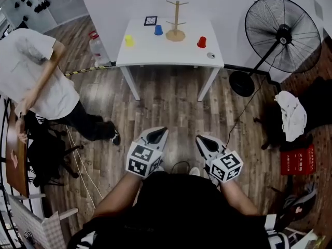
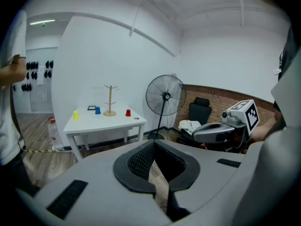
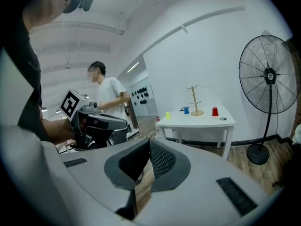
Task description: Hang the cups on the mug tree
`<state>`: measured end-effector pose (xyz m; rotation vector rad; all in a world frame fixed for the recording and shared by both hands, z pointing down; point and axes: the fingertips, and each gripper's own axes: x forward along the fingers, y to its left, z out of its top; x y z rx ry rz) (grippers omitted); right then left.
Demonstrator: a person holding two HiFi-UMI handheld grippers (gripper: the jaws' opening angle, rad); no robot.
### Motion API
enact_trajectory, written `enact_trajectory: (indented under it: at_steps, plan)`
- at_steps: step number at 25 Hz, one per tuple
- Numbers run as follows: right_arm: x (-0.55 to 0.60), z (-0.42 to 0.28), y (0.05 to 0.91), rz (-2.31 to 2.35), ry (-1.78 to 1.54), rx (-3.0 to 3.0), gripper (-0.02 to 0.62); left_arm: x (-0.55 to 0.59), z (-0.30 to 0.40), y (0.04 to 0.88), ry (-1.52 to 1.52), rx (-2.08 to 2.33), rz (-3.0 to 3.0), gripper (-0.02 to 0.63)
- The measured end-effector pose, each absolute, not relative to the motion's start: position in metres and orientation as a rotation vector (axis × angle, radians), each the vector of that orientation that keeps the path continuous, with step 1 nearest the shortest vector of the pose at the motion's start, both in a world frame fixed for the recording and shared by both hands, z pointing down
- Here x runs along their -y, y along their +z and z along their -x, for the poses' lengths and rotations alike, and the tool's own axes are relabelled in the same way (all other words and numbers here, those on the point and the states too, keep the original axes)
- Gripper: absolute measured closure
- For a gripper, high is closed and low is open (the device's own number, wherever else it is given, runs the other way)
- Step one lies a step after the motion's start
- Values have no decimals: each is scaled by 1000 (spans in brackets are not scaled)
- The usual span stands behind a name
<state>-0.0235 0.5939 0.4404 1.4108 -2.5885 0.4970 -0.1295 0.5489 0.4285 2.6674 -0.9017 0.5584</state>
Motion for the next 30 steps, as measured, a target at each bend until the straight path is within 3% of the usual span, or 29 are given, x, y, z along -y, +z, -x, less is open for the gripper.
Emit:
enact_trajectory:
  at_steps: [19,30]
  plan:
    - [-558,66,464,-1531,608,2467,589,-505,161,450,601,755,-2697,591]
    - [-438,42,468,-1474,597,2518,589,-413,150,459,638,822,-2663,591]
